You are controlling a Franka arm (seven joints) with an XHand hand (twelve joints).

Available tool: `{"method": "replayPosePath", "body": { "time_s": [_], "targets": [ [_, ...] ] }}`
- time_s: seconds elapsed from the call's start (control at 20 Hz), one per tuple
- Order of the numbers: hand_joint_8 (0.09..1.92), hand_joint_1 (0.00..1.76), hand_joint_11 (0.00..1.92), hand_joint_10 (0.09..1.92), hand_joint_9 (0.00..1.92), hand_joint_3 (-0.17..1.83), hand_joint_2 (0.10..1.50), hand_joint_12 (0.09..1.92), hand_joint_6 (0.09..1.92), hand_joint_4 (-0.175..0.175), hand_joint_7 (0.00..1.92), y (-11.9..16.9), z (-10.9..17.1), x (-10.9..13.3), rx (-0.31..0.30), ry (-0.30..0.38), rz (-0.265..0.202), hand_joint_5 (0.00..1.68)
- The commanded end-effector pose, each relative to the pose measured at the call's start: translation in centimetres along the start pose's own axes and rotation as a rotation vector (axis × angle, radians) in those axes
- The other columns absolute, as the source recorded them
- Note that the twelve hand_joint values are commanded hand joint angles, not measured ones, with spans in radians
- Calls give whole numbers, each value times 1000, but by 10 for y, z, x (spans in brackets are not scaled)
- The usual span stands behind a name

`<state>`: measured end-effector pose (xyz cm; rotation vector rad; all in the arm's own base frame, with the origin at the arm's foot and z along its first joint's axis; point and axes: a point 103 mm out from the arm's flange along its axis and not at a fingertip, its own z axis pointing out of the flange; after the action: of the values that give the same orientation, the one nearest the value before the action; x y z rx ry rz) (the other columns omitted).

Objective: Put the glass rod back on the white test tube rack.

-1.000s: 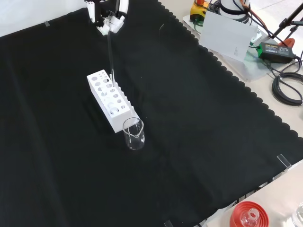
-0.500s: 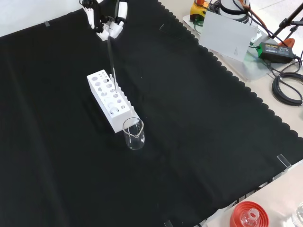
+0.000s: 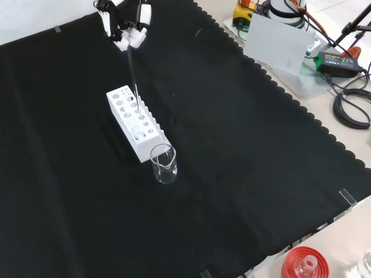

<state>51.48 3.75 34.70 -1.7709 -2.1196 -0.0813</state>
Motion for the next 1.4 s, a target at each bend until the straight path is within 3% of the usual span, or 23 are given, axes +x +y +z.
{"method": "replayPosePath", "body": {
  "time_s": [0.05, 0.7, 0.85, 1.4],
  "targets": [
    [1019, 1305, 1618, 554, 1768, 547, 782, 726, 716, -175, 1210, -5, -6, -4, -9, 3, -5, 1061],
    [1019, 1305, 1618, 554, 1768, 551, 780, 726, 717, -175, 1211, -3, -1, 0, 10, -10, 2, 1061],
    [1019, 1305, 1618, 554, 1769, 551, 780, 727, 717, -175, 1211, -4, 0, -1, 7, 1, -27, 1062],
    [1018, 1305, 1618, 553, 1769, 555, 778, 727, 718, -175, 1212, -6, 14, -6, 32, -2, 3, 1062]
  ]
}}
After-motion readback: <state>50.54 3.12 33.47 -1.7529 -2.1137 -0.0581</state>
